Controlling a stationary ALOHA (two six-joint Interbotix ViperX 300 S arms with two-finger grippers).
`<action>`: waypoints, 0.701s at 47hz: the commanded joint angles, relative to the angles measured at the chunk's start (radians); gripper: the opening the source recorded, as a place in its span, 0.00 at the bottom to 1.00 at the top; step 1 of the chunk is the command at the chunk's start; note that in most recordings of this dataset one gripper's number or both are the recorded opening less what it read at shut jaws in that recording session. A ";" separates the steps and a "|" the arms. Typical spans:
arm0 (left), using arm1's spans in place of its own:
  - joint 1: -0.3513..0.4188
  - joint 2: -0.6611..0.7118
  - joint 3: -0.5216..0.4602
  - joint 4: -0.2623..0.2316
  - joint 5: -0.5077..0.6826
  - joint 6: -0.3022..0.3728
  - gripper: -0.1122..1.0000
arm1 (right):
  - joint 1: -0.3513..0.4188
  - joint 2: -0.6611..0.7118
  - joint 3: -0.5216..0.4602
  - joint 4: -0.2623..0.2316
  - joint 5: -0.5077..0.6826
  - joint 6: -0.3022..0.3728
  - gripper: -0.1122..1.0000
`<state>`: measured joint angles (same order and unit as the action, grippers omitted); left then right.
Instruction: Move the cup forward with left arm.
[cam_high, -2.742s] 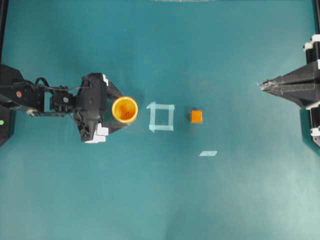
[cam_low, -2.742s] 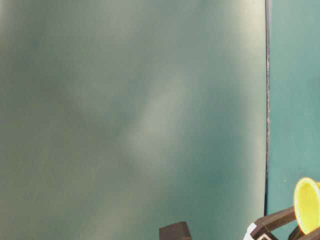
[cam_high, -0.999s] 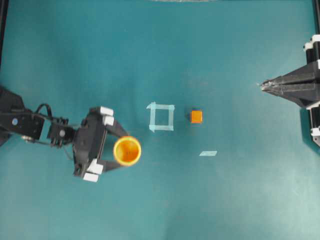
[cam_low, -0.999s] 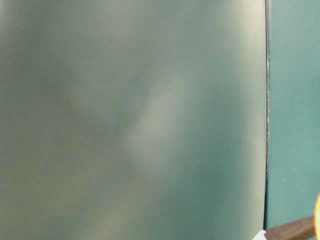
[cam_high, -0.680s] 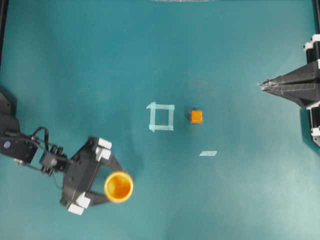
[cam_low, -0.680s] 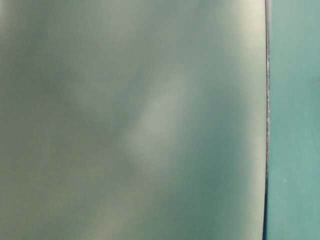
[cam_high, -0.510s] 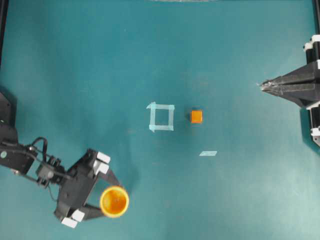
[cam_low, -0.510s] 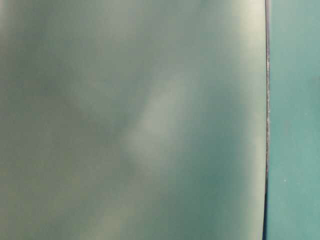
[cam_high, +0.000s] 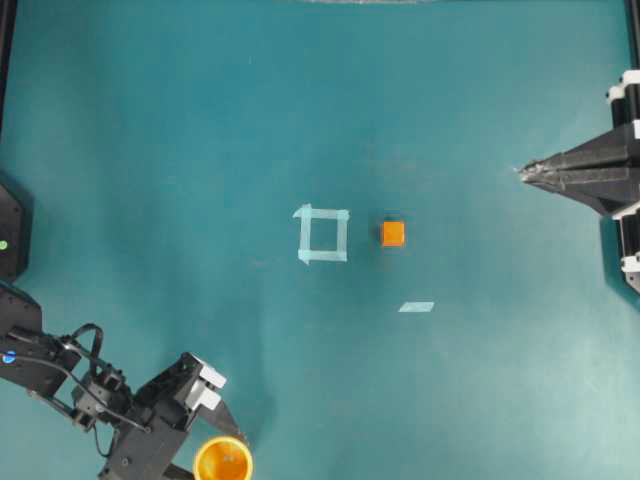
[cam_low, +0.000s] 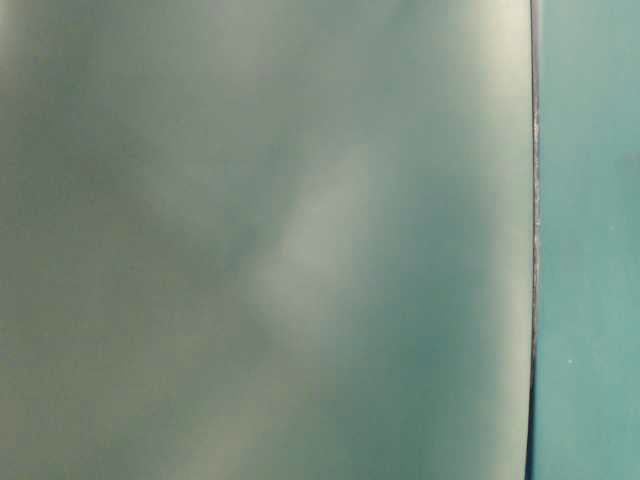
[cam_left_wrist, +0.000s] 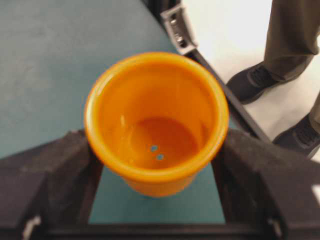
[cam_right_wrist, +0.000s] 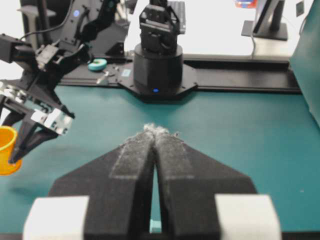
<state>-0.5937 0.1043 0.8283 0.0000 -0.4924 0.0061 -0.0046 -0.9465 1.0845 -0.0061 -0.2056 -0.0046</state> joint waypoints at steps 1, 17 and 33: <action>-0.014 -0.012 -0.021 -0.002 -0.002 -0.002 0.68 | -0.002 0.003 -0.034 0.002 -0.005 0.002 0.10; -0.025 -0.012 -0.021 -0.002 0.005 -0.002 0.68 | -0.002 0.003 -0.032 0.002 -0.005 0.003 0.10; -0.025 -0.012 -0.020 -0.002 0.005 -0.002 0.68 | -0.002 0.005 -0.034 0.002 0.002 0.002 0.10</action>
<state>-0.6151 0.1043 0.8253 0.0000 -0.4847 0.0046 -0.0046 -0.9449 1.0845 -0.0061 -0.2025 -0.0031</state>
